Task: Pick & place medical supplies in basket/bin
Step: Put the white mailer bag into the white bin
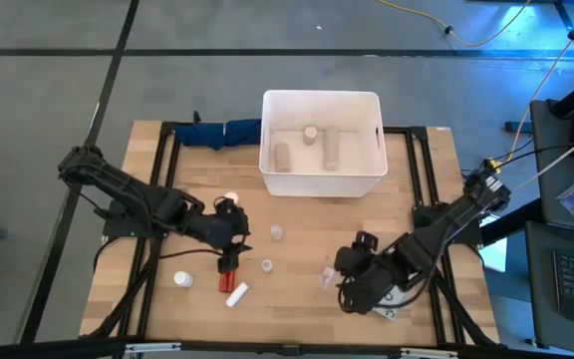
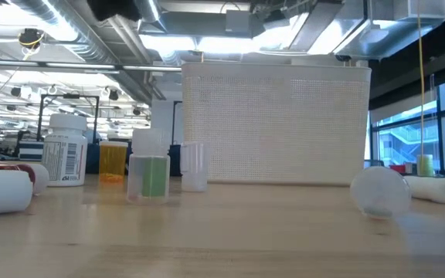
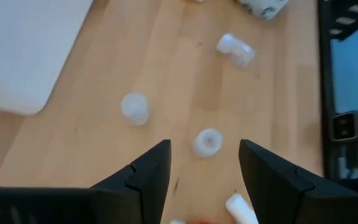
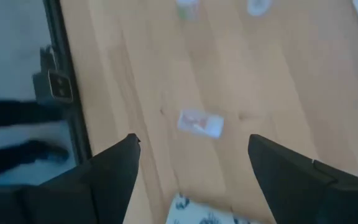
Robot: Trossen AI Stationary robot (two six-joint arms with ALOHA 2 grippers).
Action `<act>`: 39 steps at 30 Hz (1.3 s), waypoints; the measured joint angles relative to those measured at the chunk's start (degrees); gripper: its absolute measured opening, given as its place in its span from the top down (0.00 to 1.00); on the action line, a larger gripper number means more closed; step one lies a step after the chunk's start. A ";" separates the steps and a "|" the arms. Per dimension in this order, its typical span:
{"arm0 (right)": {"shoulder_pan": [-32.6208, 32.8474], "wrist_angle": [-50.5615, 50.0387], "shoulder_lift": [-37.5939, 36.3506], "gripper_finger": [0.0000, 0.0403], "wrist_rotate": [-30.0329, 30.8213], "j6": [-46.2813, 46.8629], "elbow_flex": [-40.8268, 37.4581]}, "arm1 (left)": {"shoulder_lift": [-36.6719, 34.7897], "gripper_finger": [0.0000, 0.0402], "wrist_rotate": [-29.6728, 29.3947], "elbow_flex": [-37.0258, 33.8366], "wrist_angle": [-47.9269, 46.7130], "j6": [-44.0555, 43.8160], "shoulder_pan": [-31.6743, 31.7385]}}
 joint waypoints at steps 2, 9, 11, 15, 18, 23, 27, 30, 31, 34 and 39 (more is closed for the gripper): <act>0.00 4.23 -1.21 0.26 1.04 -0.03 -2.72 | -0.20 0.55 -1.52 0.02 -3.12 -1.85 0.00; -0.39 9.08 -1.70 0.26 0.69 -1.38 -5.44 | -0.57 0.55 -3.71 0.02 -9.69 -10.39 2.32; -0.39 9.23 -1.70 0.26 0.65 -1.38 -5.44 | -0.57 0.55 -3.70 0.02 -8.97 -10.38 2.50; -0.76 11.33 -1.70 0.26 0.65 -1.36 -5.44 | -0.57 0.55 -3.05 0.02 -9.02 -9.07 2.73; -1.06 14.93 -1.70 0.26 0.67 -0.44 -5.44 | -0.57 0.55 -1.86 0.02 -9.03 -8.04 2.71; -1.07 18.76 -1.70 0.26 -2.44 2.36 -5.44 | -0.57 0.55 0.52 0.02 -8.89 -8.44 2.75; -1.14 15.88 -1.70 0.26 -4.07 16.15 -5.44 | -0.57 0.55 3.26 0.02 -8.82 -9.42 2.76; -0.74 12.45 -1.70 0.26 -4.61 23.50 -5.44 | -0.59 0.55 5.24 0.02 -7.67 -9.52 2.75; -0.37 10.67 -1.70 0.26 -4.71 25.93 -5.44 | -0.59 0.55 5.37 0.02 -6.53 -9.49 2.75; 1.57 4.07 -1.70 0.26 -6.47 33.72 -5.44 | -0.59 0.55 5.45 0.02 -2.61 -9.71 2.77; 6.22 -10.69 -1.70 0.26 -11.46 46.48 -5.44 | -0.59 0.55 5.73 0.02 5.22 -9.95 2.75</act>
